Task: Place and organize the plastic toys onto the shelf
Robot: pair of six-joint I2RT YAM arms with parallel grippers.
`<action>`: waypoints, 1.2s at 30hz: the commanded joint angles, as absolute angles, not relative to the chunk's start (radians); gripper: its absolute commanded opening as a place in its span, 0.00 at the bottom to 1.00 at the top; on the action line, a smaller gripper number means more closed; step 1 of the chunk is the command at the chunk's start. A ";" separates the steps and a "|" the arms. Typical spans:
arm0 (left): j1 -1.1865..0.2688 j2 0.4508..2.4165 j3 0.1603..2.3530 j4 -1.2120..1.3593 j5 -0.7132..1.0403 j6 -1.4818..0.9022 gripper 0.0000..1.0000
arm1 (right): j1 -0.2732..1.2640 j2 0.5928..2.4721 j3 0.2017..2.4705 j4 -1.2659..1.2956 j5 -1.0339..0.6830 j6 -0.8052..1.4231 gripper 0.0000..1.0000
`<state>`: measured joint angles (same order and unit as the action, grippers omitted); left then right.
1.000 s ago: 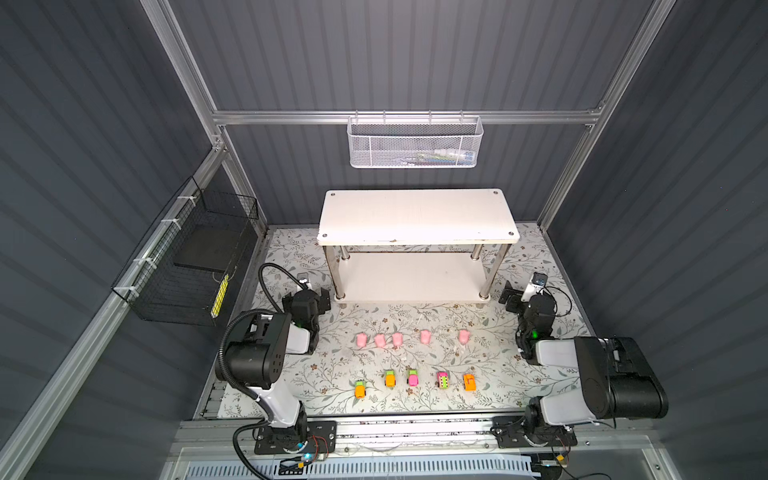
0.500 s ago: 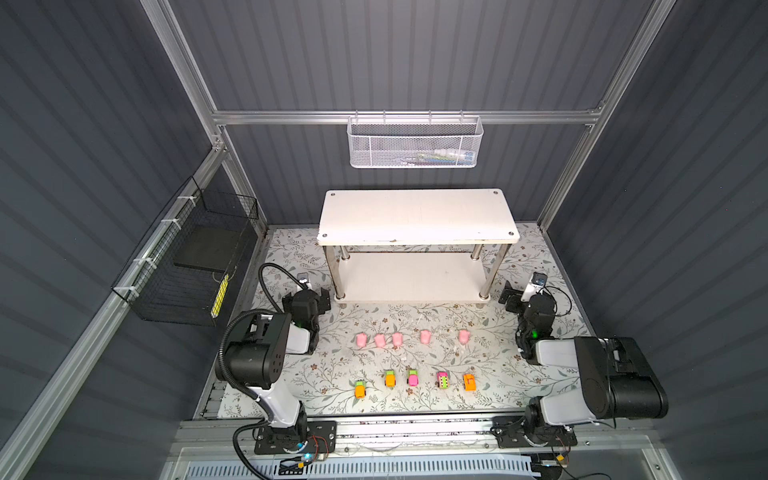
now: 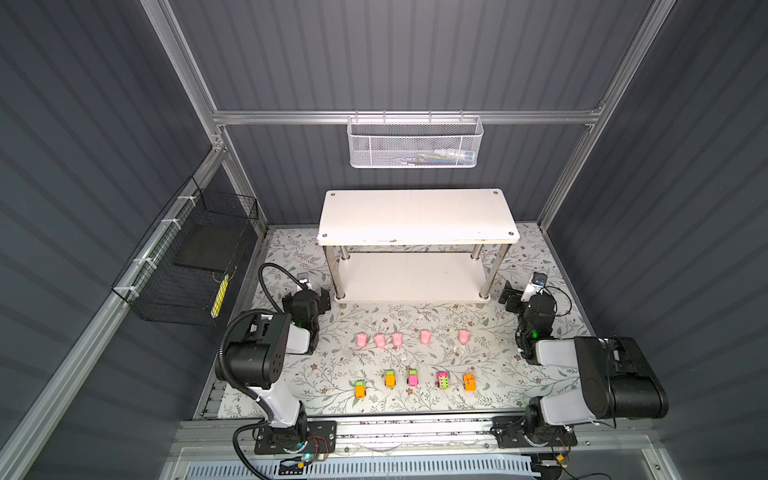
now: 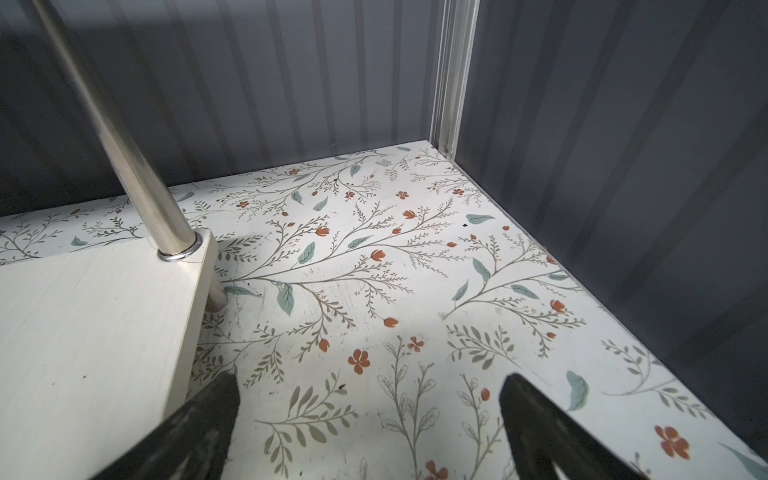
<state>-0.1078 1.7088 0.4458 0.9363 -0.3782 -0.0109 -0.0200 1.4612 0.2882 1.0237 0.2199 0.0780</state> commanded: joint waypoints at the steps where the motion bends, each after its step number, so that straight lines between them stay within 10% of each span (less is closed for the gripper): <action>1: -0.104 1.715 0.454 0.943 -0.391 -0.020 0.99 | -0.021 1.437 0.307 1.004 0.232 0.082 0.99; 20: -0.130 1.268 0.549 0.338 -0.624 -0.299 0.99 | -0.015 0.892 0.390 0.268 0.354 0.322 0.99; 36: -0.195 0.837 0.418 -0.123 -0.461 -0.636 0.94 | 0.086 0.570 0.401 -0.355 0.182 0.617 0.99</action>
<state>-0.1780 0.8909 0.4393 0.0170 -0.5022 -0.5369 0.0399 0.5762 0.3744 -0.2005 0.2241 0.5388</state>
